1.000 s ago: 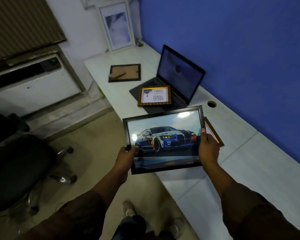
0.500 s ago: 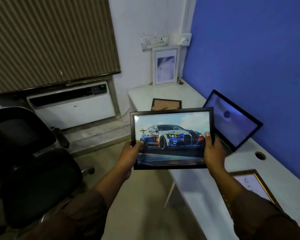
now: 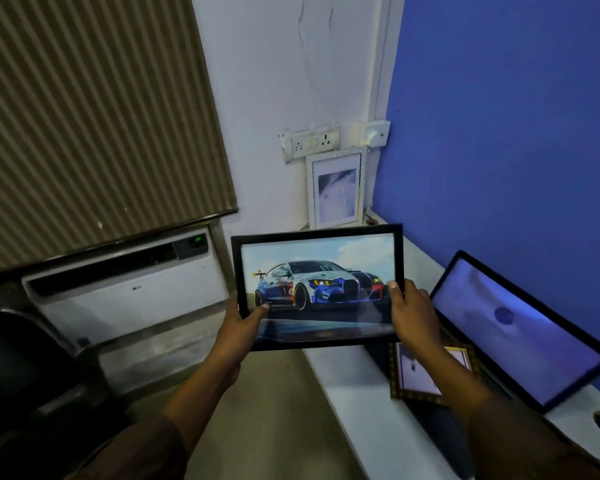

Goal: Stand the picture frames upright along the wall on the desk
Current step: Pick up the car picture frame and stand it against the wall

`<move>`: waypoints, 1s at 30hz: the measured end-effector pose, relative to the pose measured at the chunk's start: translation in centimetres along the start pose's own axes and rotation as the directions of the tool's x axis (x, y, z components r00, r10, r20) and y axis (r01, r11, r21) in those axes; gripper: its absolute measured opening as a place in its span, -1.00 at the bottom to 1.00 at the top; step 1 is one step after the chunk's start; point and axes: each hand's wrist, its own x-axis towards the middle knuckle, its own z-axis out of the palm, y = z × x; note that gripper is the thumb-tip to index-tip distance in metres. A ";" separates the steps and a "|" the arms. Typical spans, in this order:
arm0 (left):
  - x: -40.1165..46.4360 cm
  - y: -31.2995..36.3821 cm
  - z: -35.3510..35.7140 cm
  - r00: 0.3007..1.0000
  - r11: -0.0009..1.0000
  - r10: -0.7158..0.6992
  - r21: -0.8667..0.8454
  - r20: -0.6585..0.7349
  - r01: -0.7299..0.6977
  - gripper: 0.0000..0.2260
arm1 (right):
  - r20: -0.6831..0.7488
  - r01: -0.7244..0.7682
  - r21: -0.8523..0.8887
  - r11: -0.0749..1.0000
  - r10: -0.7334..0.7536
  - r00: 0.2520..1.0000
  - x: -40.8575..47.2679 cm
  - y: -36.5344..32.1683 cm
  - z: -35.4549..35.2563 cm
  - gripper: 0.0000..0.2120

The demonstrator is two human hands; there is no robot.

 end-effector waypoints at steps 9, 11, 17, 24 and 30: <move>18.2 6.2 8.1 0.992 0.999 0.015 0.036 0.122 -0.019 -0.50 | -0.051 -0.081 0.018 0.997 0.082 0.995 15.8 -0.7 0.6 -0.43; 20.9 6.9 9.8 0.988 0.999 0.010 0.048 0.152 -0.017 -0.49 | -0.058 -0.087 0.032 0.996 0.089 0.994 18.2 -0.8 0.4 -0.43; 29.2 8.3 14.4 0.973 0.988 0.000 0.151 0.229 -0.035 -0.53 | -0.125 -0.134 0.106 0.985 0.147 0.981 23.4 -0.5 0.2 -0.45; 41.1 9.3 22.4 0.892 0.975 -0.020 0.208 0.451 -0.083 -0.72 | -0.182 -0.307 0.151 0.940 0.332 0.926 30.0 1.9 0.8 -0.48; 51.2 8.8 29.9 0.759 0.946 -0.126 0.307 0.639 -0.102 -0.51 | -0.275 -0.474 0.215 0.854 0.519 0.809 34.9 3.2 1.7 -0.53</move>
